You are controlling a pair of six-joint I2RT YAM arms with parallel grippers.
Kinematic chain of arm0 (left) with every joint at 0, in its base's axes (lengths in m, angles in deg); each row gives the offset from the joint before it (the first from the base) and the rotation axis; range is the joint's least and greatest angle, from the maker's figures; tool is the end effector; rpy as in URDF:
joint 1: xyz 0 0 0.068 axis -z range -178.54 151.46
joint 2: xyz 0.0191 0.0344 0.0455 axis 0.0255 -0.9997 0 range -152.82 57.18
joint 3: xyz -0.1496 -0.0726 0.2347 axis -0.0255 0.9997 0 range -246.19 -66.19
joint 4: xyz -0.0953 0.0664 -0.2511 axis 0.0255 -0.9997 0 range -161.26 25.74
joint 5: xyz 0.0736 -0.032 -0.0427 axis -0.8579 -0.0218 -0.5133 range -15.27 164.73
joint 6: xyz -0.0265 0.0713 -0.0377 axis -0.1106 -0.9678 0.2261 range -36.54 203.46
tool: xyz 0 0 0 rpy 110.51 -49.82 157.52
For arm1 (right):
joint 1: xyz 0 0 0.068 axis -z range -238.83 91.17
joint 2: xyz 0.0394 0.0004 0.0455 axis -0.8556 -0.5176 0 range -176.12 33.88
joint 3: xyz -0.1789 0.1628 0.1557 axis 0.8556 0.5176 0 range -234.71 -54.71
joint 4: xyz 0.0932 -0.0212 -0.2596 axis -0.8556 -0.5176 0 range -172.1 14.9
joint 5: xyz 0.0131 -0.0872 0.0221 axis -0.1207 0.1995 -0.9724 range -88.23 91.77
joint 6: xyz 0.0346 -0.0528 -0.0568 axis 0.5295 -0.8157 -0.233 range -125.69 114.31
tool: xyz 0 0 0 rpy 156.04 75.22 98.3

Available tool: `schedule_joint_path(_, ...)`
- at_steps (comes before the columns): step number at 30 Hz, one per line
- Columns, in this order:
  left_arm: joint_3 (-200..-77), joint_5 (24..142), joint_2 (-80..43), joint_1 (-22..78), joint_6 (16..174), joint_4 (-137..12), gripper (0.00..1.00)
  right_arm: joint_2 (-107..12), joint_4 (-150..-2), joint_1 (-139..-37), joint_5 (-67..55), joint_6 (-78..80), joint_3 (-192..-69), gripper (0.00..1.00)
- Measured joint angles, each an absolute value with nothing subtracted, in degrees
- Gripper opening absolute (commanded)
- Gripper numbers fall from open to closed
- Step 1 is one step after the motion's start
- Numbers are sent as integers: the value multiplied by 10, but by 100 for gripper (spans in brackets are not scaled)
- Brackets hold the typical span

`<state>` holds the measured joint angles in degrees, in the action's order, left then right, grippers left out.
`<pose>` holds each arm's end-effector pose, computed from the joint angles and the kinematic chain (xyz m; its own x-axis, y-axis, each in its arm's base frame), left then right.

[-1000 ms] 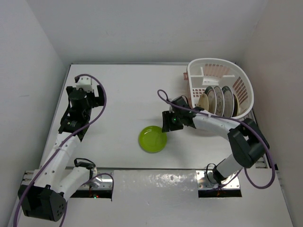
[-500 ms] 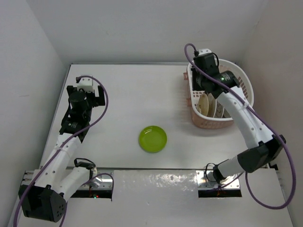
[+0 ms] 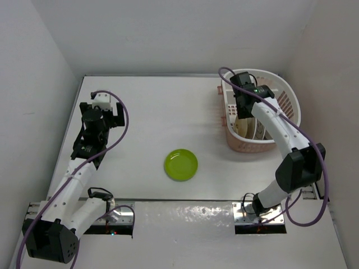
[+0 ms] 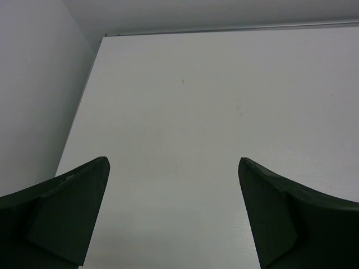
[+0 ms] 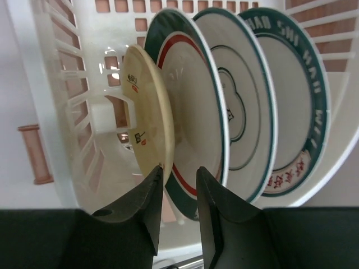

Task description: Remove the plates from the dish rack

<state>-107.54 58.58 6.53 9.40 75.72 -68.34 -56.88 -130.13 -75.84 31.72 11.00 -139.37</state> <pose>0.2524 -0.0142 0.3127 -0.2454 0.1649 -0.9553 -0.1033 0.9754 0.1949 0.3520 0.0687 0.3032 -0.8087 0.0129 -0.5881 0.2186 0.9347 -0.2801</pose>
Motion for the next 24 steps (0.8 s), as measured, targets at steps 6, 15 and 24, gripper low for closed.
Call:
schedule_joint_path(6,-1073,586,65,94,757,-684,97,-594,-1270,-751,310,110,-1347,30)
schedule_joint_path(15,-1066,583,66,94,758,-692,97,-619,-1234,-750,303,110,-1322,16)
schedule_joint_path(24,-1065,580,66,94,758,-697,97,-621,-1227,-746,334,106,-1313,0)
